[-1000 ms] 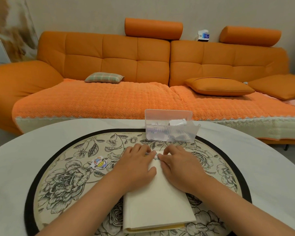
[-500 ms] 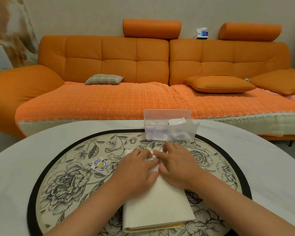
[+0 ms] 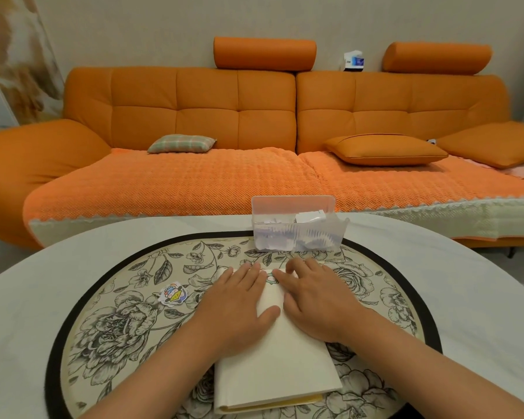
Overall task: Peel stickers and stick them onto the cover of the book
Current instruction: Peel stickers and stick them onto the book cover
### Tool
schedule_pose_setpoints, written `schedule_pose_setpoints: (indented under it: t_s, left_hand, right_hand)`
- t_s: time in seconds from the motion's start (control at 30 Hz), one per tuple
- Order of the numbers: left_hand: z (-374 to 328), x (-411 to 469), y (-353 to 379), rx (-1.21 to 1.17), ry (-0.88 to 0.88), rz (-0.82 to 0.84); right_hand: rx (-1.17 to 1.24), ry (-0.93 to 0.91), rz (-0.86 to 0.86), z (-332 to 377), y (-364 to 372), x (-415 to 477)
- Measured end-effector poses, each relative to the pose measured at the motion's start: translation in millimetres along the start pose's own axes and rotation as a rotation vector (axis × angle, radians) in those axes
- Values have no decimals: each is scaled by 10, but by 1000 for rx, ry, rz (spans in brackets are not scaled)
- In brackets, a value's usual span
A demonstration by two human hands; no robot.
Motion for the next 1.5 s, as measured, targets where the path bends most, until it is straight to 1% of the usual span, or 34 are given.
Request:
schedule_pose_setpoints:
  t_s: [0.17,0.3,0.43,0.47,0.53,0.6,0.67,0.83,0.97,1.03,1.13,1.27,1.4,1.5]
  left_hand:
    - [29,21,26,-5,23,0]
    - [38,6,5,-22,-8,-25]
    - [69,-8,10,-27,-71,-54]
    - [84,-11,17,-29,-83,-52]
    - [119,-12,34,-37,-90,-33]
    - [145,-25,21,-57,-81,-7]
    - [185,-45,5,-54,-85,17]
    - [337,-129,-52,4,-157,14]
    - [366,-189,-131,-90,-129,-3]
    - [413,-235,-184,-159,-112,-31]
    - [614,-324,-289,-239,-135,-98]
    - [1010,-462,-445,-280,-219,-180]
    - [1400,-570,-446,-274,-299,-191]
    - [1588,-616,-337,-285,-325,-161]
  right_hand:
    - [-37,-8,-7,-8,28,47]
    - [-113,-26,-60,4,-25,41]
    - [-148,-54,13,102,-47,21]
    - [-114,-65,27,138,-38,16]
    - [29,-93,65,201,2,13]
    - [155,-119,156,233,94,17]
    - [191,-130,194,218,138,9]
    - [63,-47,206,120,115,-23]
    - [-26,15,236,176,61,-11]
    - [-36,8,201,233,-16,27]
    - [-50,-71,65,405,-218,112]
    - [135,-154,-80,745,-433,201]
    - [197,-223,-107,1096,-440,325]
    - [126,-263,-67,1327,-350,506]
Point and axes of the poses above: each hand's wrist, its own x-axis towards the middle knuckle, its own y-axis out of the palm, z = x × y, the point moved 7 cm from there along x, towards the middle knuckle, and after that the axes turned 7 degrees about -y, right-handed, at the moved point
